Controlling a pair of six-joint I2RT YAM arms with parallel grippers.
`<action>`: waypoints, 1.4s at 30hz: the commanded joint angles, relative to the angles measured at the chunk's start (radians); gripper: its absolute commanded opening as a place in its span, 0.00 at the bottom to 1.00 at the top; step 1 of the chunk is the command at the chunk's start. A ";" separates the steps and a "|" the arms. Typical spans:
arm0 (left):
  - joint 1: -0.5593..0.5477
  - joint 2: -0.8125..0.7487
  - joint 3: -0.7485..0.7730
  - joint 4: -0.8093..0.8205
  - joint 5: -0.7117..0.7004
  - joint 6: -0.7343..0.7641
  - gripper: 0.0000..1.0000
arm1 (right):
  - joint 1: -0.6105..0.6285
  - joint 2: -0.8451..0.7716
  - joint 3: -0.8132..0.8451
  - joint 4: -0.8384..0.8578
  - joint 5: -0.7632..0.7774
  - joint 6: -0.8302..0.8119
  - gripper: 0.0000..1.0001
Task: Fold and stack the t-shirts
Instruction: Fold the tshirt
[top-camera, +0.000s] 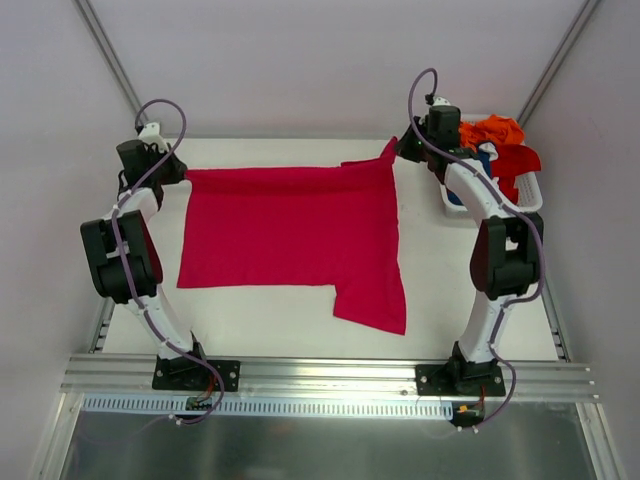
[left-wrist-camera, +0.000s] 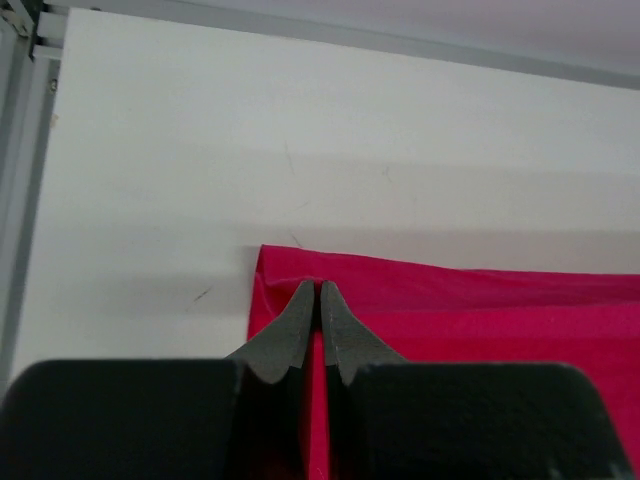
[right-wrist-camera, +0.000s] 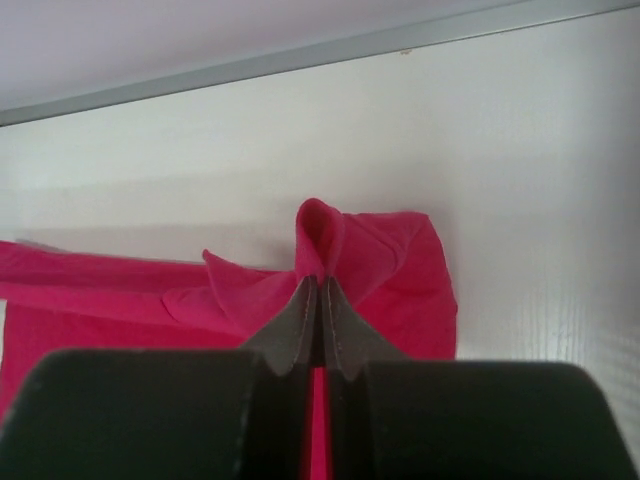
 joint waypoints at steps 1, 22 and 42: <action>0.014 -0.062 -0.043 0.099 0.079 0.141 0.00 | 0.002 -0.096 -0.115 0.046 -0.046 0.035 0.00; 0.014 -0.090 -0.179 -0.048 0.061 0.416 0.00 | 0.005 -0.245 -0.471 -0.024 -0.072 0.052 0.00; 0.025 -0.315 -0.052 -0.339 0.056 -0.114 0.97 | 0.053 -0.156 0.013 -0.533 -0.097 -0.054 0.88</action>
